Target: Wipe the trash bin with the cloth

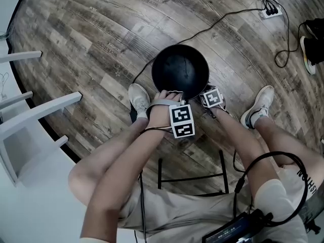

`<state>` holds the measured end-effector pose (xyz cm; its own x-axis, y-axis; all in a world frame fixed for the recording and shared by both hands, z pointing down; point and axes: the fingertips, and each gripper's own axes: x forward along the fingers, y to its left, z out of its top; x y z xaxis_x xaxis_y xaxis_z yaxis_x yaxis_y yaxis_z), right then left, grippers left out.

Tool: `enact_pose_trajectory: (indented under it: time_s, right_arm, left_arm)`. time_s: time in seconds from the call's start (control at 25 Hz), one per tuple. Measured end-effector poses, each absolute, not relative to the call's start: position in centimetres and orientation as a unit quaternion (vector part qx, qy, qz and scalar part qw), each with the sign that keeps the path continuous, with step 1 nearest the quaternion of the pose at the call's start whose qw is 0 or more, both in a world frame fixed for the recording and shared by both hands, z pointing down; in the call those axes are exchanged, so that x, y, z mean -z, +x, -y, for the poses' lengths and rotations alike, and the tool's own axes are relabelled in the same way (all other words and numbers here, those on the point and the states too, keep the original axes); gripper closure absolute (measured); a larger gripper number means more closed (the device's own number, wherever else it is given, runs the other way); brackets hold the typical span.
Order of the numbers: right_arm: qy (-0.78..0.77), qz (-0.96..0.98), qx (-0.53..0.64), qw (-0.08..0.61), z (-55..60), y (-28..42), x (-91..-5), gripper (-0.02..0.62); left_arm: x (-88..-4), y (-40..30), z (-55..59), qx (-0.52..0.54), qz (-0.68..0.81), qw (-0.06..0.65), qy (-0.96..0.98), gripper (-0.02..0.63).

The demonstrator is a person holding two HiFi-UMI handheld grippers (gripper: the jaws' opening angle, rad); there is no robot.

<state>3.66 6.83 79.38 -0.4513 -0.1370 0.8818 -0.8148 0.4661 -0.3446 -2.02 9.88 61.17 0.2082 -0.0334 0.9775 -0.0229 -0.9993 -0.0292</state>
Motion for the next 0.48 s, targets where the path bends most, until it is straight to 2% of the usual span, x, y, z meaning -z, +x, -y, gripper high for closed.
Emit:
enact_pose_trajectory:
  time_s: [0.28,0.48]
  right_arm:
    - [0.313,0.755,-0.389,0.425,-7.1,5.1,-76.9,0.518]
    - [0.292,0.783,-0.350,0.423,-7.7,6.6,-72.9,0.518]
  left_arm:
    - [-61.3,-2.1,-9.9,0.636,-0.028,-0.012,-0.771,0.584]
    - [-61.5,-1.8,-9.6,0.642,-0.065,-0.073,-0.761,0.584]
